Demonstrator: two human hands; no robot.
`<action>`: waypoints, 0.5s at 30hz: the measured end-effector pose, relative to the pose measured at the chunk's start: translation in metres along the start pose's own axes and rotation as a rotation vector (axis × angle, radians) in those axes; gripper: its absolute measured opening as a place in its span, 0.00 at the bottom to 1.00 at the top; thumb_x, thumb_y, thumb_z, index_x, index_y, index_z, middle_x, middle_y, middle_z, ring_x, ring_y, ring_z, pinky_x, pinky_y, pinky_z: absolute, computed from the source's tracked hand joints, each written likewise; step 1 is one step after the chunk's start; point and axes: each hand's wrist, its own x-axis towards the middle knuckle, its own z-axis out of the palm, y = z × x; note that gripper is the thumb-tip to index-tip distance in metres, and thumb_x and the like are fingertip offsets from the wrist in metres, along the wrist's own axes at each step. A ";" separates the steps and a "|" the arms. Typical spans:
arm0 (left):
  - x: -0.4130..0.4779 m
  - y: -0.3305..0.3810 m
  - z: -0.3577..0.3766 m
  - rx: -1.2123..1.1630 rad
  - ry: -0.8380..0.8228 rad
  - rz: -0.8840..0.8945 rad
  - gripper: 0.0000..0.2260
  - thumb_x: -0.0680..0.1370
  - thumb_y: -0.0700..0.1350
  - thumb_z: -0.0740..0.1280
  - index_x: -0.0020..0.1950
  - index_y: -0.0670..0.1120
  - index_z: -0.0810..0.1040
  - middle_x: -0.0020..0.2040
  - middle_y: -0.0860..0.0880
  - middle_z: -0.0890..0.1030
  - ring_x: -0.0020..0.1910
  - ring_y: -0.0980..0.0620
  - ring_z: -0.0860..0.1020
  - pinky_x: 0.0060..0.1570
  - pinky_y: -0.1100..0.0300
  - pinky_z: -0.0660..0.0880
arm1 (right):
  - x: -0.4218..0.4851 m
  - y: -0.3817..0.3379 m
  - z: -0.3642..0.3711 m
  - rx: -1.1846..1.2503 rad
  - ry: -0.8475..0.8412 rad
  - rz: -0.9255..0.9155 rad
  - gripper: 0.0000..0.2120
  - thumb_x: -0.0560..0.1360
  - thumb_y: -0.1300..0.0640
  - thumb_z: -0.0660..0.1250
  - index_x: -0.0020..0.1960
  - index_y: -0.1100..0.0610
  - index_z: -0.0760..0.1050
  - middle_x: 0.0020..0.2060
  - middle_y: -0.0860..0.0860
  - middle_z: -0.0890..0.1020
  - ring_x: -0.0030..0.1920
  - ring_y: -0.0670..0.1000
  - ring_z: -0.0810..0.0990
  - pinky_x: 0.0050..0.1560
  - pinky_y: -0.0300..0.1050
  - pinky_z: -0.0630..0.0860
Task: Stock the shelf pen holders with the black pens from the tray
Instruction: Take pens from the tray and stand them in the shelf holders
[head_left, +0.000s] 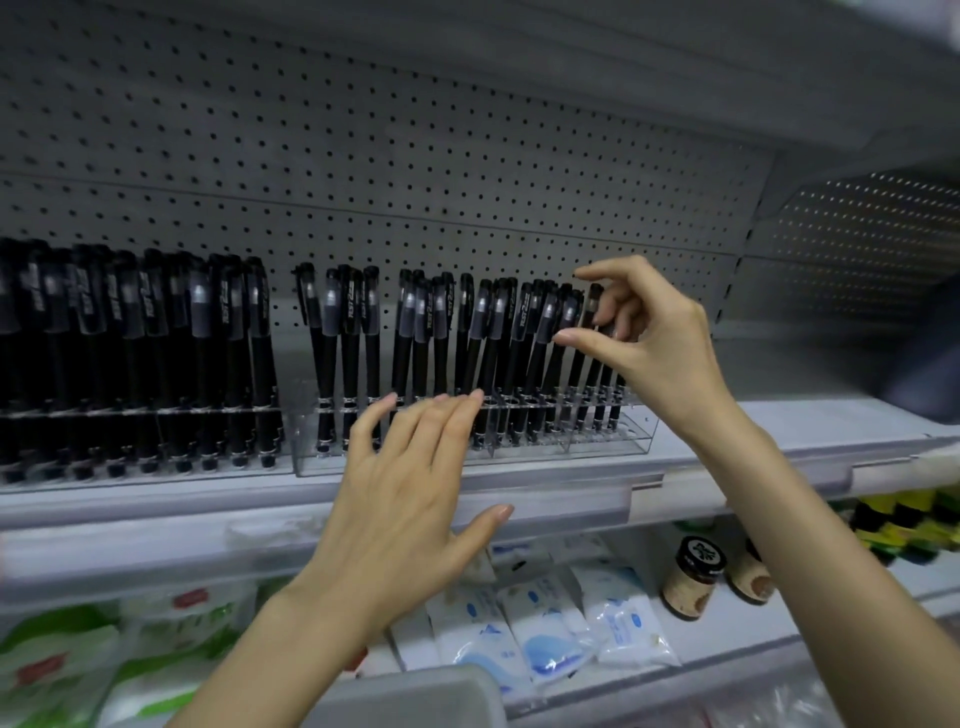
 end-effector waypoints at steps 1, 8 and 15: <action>0.001 0.001 -0.005 -0.036 -0.024 -0.013 0.33 0.77 0.65 0.54 0.74 0.43 0.65 0.66 0.49 0.73 0.66 0.52 0.68 0.69 0.48 0.55 | -0.003 -0.005 -0.001 -0.001 0.000 -0.004 0.20 0.67 0.54 0.76 0.56 0.51 0.74 0.36 0.51 0.75 0.34 0.51 0.71 0.38 0.36 0.70; -0.037 0.010 -0.045 -0.261 0.049 -0.046 0.27 0.79 0.61 0.55 0.75 0.48 0.62 0.72 0.52 0.66 0.72 0.56 0.61 0.73 0.53 0.49 | -0.049 -0.056 0.012 0.083 -0.068 -0.005 0.18 0.68 0.54 0.75 0.56 0.51 0.74 0.37 0.49 0.76 0.34 0.50 0.72 0.37 0.36 0.71; -0.217 -0.013 -0.049 -0.413 -0.029 -0.488 0.24 0.79 0.60 0.57 0.72 0.51 0.65 0.69 0.57 0.68 0.69 0.58 0.63 0.69 0.58 0.58 | -0.186 -0.089 0.092 0.360 -0.434 0.237 0.17 0.66 0.51 0.76 0.52 0.45 0.74 0.38 0.46 0.76 0.32 0.45 0.73 0.36 0.31 0.68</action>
